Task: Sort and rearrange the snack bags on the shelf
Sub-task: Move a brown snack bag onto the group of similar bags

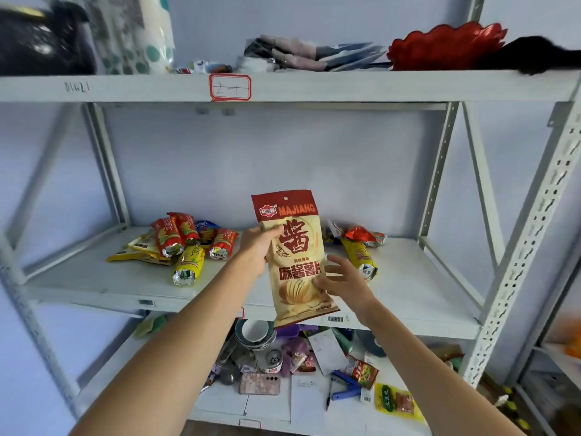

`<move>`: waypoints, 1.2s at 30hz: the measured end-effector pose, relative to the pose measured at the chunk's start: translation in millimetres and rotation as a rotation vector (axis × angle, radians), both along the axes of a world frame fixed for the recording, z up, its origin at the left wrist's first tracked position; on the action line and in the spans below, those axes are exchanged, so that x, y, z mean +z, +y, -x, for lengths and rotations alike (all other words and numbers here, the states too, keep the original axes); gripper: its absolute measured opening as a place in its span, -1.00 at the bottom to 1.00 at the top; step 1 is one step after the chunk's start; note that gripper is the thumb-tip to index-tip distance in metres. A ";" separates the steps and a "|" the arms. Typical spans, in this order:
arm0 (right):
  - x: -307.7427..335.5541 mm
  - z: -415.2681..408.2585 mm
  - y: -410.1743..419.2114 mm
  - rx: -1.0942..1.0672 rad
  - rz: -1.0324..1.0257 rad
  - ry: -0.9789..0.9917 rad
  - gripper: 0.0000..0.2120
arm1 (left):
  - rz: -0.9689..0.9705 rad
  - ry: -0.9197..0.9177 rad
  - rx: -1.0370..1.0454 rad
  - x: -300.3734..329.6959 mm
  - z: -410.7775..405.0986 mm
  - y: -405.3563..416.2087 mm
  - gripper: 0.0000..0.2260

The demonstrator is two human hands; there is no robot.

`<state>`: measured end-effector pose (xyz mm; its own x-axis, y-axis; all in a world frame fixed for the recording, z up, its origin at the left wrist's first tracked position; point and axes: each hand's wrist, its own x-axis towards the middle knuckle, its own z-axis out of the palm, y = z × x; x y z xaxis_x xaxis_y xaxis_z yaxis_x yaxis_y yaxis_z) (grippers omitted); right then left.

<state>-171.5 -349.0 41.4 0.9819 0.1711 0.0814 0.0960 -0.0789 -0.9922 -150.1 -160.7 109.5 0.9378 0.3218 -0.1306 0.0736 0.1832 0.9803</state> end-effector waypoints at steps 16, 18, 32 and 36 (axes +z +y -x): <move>-25.1 24.8 146.7 -0.356 0.768 -0.348 -0.32 | -0.055 -0.049 0.267 -3.4 15.7 53.7 -0.84; -25.0 20.8 163.5 -0.337 0.660 -0.323 -0.39 | -0.047 -0.084 0.183 -1.3 18.5 77.3 -0.83; -12.9 3.1 257.9 0.145 -0.434 0.284 -0.69 | -0.237 -0.020 -0.194 -11.0 6.5 280.6 -0.40; -19.1 5.8 274.7 0.172 -0.363 0.280 -0.70 | -0.051 -0.089 -0.332 -22.9 -1.2 287.8 -0.81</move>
